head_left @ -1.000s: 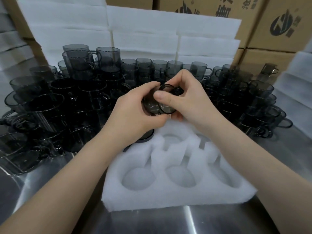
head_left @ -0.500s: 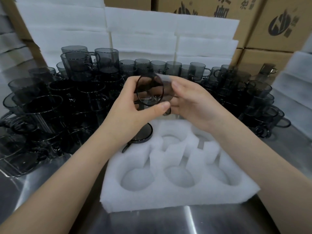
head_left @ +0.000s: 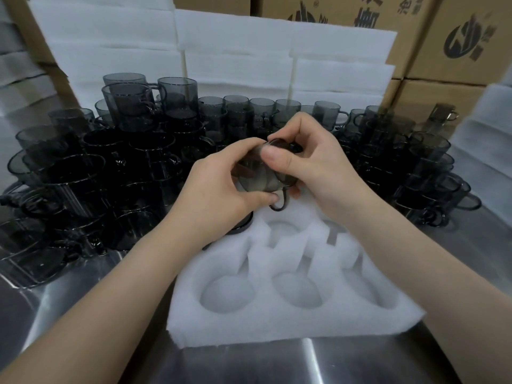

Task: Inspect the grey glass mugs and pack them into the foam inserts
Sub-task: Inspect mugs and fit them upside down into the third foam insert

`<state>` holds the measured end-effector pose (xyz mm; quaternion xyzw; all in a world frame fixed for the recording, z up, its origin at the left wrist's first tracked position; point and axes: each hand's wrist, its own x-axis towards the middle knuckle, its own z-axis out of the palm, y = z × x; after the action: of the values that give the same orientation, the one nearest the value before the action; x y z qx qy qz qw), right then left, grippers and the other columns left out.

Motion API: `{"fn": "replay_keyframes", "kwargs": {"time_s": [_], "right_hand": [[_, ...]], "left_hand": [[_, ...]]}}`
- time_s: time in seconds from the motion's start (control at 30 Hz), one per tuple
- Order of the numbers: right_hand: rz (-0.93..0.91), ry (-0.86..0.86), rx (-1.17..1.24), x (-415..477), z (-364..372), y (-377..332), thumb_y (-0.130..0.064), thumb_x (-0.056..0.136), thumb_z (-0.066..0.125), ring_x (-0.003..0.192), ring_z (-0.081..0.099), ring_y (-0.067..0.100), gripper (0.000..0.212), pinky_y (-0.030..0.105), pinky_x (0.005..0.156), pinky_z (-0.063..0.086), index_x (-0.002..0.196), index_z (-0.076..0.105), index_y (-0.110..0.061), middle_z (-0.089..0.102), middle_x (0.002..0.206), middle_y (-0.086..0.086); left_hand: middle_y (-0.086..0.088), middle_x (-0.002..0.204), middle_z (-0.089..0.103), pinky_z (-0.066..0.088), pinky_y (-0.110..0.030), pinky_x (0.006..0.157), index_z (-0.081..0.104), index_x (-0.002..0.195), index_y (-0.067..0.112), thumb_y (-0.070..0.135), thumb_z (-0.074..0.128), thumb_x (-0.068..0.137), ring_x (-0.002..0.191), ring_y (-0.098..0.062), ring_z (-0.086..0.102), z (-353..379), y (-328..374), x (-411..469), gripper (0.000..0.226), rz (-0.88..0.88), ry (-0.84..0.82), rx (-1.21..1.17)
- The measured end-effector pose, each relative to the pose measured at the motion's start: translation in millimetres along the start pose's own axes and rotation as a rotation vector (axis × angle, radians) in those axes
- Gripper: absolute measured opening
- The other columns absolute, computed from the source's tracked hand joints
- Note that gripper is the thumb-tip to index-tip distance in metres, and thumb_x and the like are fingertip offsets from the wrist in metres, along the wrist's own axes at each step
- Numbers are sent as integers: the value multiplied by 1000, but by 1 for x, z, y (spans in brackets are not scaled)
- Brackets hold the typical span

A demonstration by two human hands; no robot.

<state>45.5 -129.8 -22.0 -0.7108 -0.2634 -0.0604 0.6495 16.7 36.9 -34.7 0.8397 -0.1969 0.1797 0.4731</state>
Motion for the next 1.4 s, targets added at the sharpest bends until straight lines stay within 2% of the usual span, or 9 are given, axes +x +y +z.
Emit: {"fn": "replay_keyframes", "kwargs": {"time_s": [0.17, 0.37, 0.5, 0.77, 0.93, 1.07, 1.17, 1.27, 1.4], "right_hand": [[103, 82, 207, 4, 0, 1, -27, 89, 66, 49, 54, 11, 24, 20, 39, 39, 68, 56, -22, 60, 73, 4], [216, -116, 493, 7, -7, -1, -14, 90, 50, 45, 38, 4, 24, 18, 49, 41, 110, 63, -8, 63, 64, -4], [204, -261, 504, 5, -11, -3, -4, 91, 47, 55, 40, 5, 35, 20, 57, 39, 126, 51, -4, 63, 70, -8], [182, -45, 244, 4, -3, 2, -22, 81, 68, 54, 57, 15, 5, 23, 40, 44, 82, 64, -20, 67, 74, 0], [156, 143, 117, 7, 1, 3, -35, 96, 56, 61, 55, 26, 28, 37, 56, 44, 77, 56, -15, 58, 72, 12], [210, 97, 279, 5, 1, -2, -33, 98, 52, 55, 58, 21, 23, 32, 47, 50, 102, 57, -11, 61, 85, 7], [241, 38, 221, 4, 1, -3, -39, 86, 61, 51, 55, 19, 30, 30, 44, 50, 87, 53, -10, 56, 73, 5], [224, -74, 55, 2, 2, -2, -41, 78, 64, 50, 51, 15, 31, 26, 42, 47, 70, 67, -12, 57, 61, 1], [218, -95, 144, 2, 0, -1, -32, 77, 65, 55, 51, 12, 20, 24, 47, 48, 70, 72, -14, 64, 64, -3]], "left_hand": [[20, 107, 67, 48, -26, 96, 60, 124, 33, 21, 88, 65, 100, -1, 63, 1, 0, 0, 66, 11, -54, -43], [5, 108, 72, 52, -47, 94, 62, 122, 24, 26, 79, 68, 98, -19, 69, -1, -2, -1, 56, -60, -23, -277], [3, 106, 73, 53, -42, 95, 63, 119, 18, 24, 77, 72, 99, -15, 69, -2, -4, -2, 50, -89, -30, -317], [16, 98, 71, 53, -35, 90, 65, 111, 36, 40, 77, 63, 91, -3, 66, 0, -1, -2, 50, -74, -40, -116], [15, 109, 69, 51, -38, 96, 57, 126, 38, 49, 81, 58, 100, -5, 66, 4, -1, -1, 73, -57, -25, -103], [14, 99, 71, 55, -44, 87, 62, 105, 41, 55, 80, 57, 91, -10, 69, 1, -3, -1, 53, -95, 117, -204], [11, 94, 71, 57, -45, 78, 53, 99, 41, 58, 82, 53, 79, -11, 69, 0, -6, -1, 56, -150, 236, -204], [9, 96, 71, 57, -45, 78, 48, 100, 36, 53, 84, 54, 80, -10, 70, -1, -7, -1, 61, -164, 275, -211], [10, 103, 70, 56, -44, 83, 46, 104, 36, 50, 82, 58, 87, -9, 70, 0, -7, -2, 61, -148, 220, -212]]}}
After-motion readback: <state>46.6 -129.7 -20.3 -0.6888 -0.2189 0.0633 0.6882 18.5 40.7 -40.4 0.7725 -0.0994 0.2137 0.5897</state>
